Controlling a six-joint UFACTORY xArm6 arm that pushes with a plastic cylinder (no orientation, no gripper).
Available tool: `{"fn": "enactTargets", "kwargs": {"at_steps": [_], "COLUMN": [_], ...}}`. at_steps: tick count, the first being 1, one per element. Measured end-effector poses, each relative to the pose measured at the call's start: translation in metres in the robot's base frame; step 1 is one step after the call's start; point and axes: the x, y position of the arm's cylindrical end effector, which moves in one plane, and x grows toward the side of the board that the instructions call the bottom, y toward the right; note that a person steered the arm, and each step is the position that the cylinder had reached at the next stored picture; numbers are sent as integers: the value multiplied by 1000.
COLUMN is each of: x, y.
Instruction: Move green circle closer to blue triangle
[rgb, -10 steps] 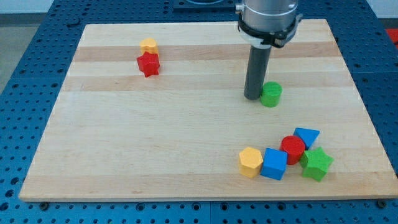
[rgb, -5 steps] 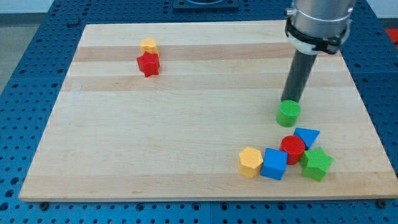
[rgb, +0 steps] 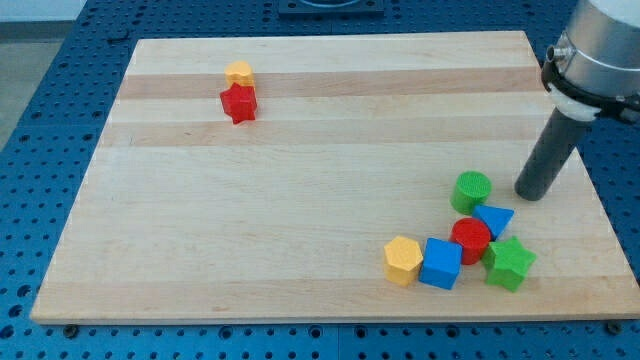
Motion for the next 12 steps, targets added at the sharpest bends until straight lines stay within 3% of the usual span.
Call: {"fn": "enactTargets", "kwargs": {"at_steps": [2,5,7,9,12], "x": [-13,-102,-126,-85,-7], "y": [7,4,-63,-101,-84]}}
